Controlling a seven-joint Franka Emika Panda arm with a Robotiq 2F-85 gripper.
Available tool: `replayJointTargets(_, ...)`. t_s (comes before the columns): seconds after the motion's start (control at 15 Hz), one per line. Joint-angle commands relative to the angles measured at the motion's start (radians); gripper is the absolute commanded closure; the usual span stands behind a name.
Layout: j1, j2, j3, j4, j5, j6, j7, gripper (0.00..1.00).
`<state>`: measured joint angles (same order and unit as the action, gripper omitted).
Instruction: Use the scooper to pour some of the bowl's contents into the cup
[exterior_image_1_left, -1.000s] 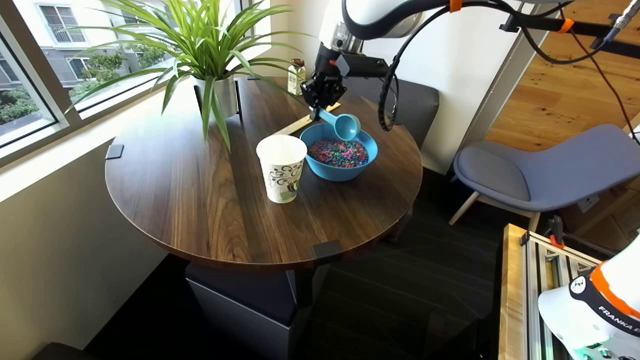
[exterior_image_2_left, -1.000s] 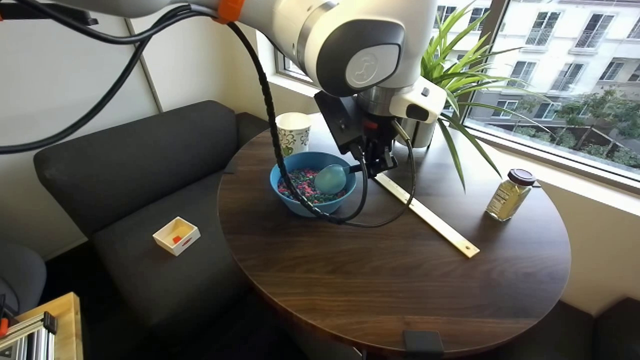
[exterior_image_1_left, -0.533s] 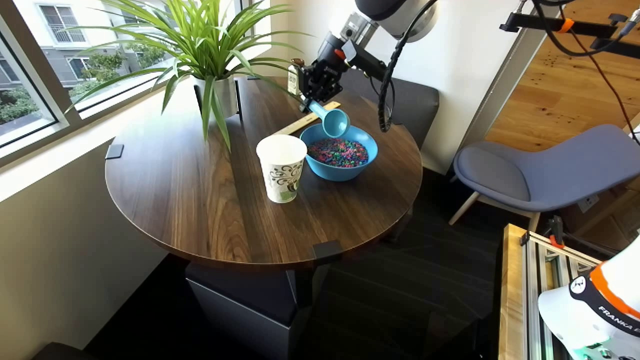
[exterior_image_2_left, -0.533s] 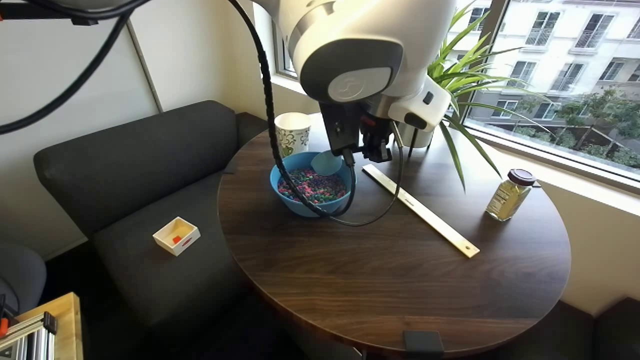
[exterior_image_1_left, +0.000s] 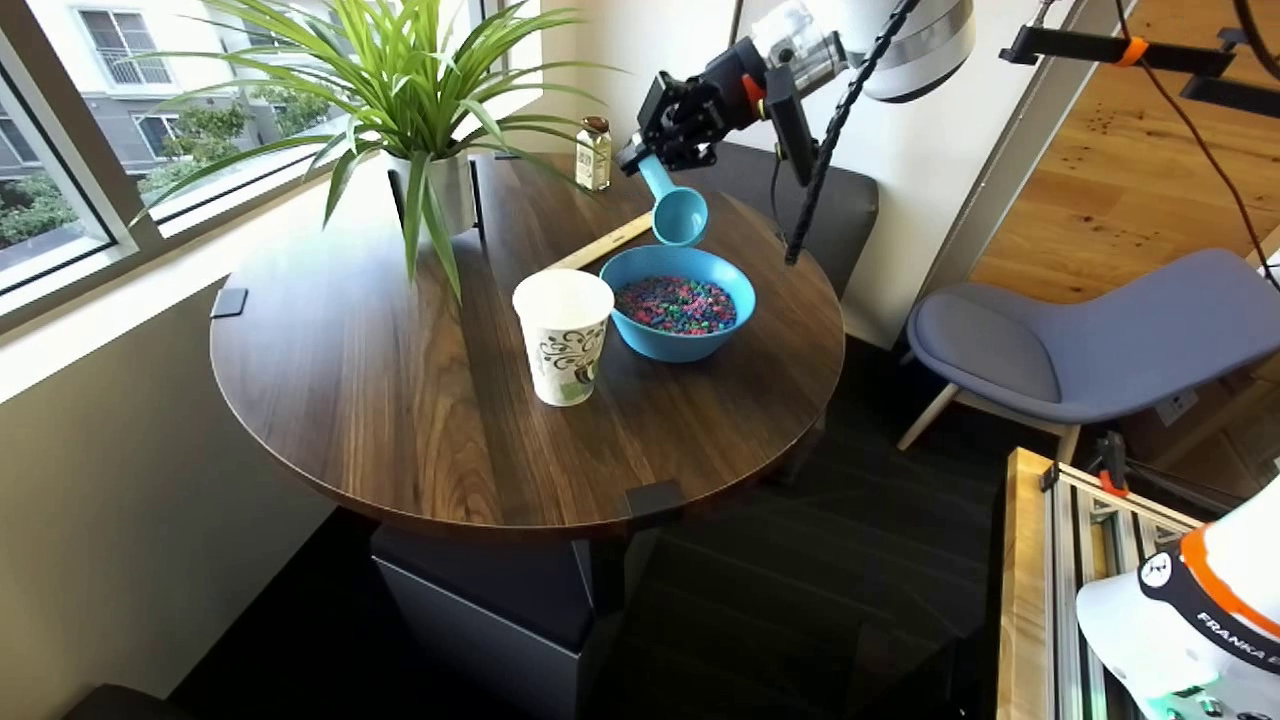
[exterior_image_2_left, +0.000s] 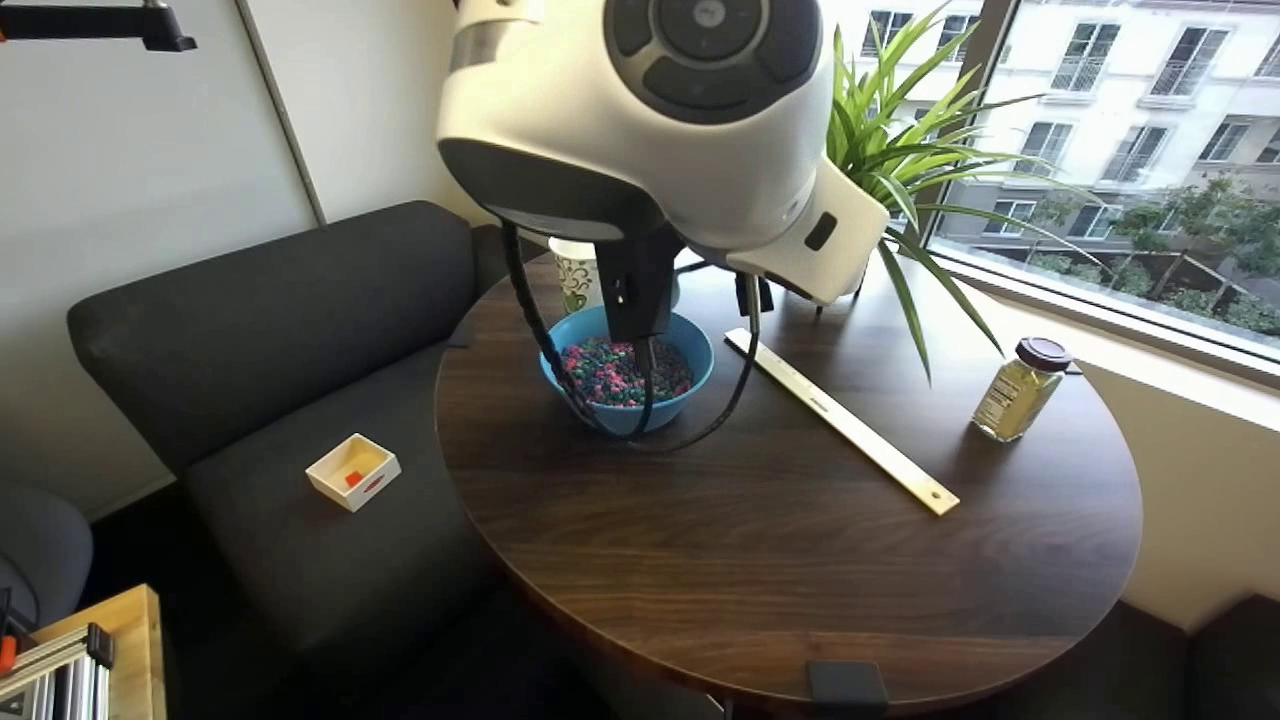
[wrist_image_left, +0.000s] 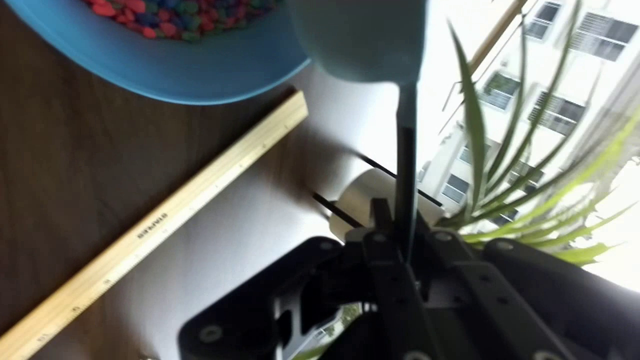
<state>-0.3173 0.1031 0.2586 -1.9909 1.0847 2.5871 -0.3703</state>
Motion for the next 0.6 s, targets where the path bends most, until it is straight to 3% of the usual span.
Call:
replayJointTargets(0.0,-0.064,-0.196,0.014,-0.171,0.269,-0.073,-0.236,0.98)
replayJointTargets(0.07,-0.068,-0.227,0.007,-0.205,0.260,-0.094,-0.245,0.98)
replayJointTargets(0.13,0.057,-0.254,-0.120,-0.242,0.243,-0.102,-0.250,0.98)
replayJointTargets(0.27,0.105,-0.289,-0.157,-0.314,0.191,-0.081,-0.259,0.98)
replayJointTargets(0.4,0.174,-0.309,-0.171,-0.361,0.296,0.052,-0.347,0.98)
replayJointTargets(0.47,0.139,-0.316,-0.108,-0.374,0.365,0.103,-0.392,0.98)
replayJointTargets(0.53,0.171,-0.318,-0.100,-0.376,0.459,0.172,-0.454,0.98)
